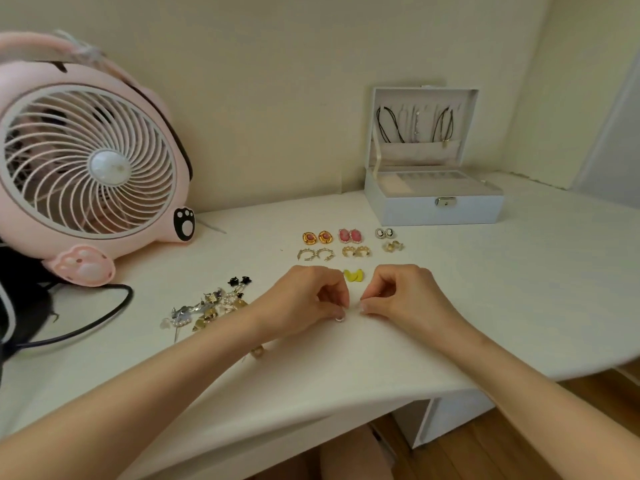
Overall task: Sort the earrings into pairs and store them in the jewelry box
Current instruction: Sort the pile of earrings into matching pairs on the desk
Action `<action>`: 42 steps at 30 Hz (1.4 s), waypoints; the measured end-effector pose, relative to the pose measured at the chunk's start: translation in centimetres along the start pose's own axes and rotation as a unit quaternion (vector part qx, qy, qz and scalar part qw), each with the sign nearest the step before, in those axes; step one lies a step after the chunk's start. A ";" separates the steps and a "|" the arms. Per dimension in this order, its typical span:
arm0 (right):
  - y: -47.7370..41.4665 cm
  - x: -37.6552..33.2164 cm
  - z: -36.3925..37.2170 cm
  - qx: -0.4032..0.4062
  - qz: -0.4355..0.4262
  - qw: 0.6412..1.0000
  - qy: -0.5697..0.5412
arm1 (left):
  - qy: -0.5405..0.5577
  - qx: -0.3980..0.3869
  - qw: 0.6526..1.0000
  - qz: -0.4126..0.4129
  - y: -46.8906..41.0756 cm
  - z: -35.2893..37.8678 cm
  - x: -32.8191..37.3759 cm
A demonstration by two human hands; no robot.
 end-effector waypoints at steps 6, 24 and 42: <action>0.0 1.1 -0.4 0.040 -0.009 0.997 0.062 | -0.053 0.010 0.998 0.018 -1.2 0.5 -0.1; -0.8 0.3 0.3 -0.012 -0.089 0.991 0.094 | -0.259 -0.013 0.943 0.207 2.8 0.3 -0.7; -1.2 1.0 0.2 0.021 -0.089 0.993 0.079 | -0.316 -0.014 0.932 0.179 0.9 0.3 -1.5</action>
Point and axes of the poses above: each hand's wrist, its own y-axis away from the middle knuckle, its own z-axis out of the palm, x = y × z, the point moved 6 cm from there along -y, towards the middle knuckle, and after that the axes turned 5 degrees about z, right-handed, at the moved point
